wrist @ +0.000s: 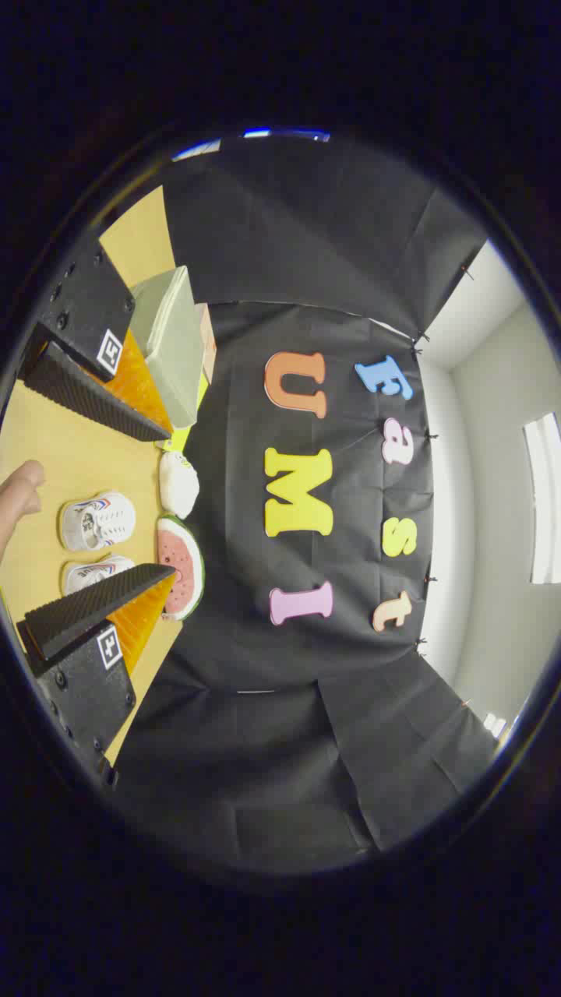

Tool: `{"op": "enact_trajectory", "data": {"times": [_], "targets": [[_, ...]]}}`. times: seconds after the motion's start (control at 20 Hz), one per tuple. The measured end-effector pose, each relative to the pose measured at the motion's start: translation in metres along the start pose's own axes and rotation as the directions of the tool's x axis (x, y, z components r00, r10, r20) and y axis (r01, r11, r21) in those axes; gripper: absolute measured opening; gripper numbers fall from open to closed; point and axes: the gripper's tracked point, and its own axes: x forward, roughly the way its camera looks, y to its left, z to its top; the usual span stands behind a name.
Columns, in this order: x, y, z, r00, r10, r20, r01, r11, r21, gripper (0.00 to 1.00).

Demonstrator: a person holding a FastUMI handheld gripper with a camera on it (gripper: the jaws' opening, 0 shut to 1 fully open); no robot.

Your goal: Open the storage box then place both shoes into the box .Put the left shoe in first, then the right shoe, with the right side of both shoes facing outward in a uniform manner.

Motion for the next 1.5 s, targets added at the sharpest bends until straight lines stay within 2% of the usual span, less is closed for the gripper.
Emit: {"op": "enact_trajectory", "data": {"times": [0.35,0.6,1.0,1.3,1.4,1.5], "targets": [[-0.001,0.004,0.004,1.000,-0.010,0.004,0.010,1.000,-0.004,1.00],[0.007,0.005,0.022,1.000,-0.028,-0.010,0.028,0.999,0.040,1.00],[0.044,0.000,0.021,0.996,-0.063,-0.061,0.066,0.997,0.043,1.00],[0.097,0.017,0.012,0.987,0.047,-0.151,-0.036,0.996,0.076,1.00],[0.122,0.026,0.004,0.973,0.104,-0.206,-0.077,0.988,0.137,1.00],[0.145,0.039,-0.006,0.944,0.193,-0.268,-0.140,0.968,0.206,1.00]]}}
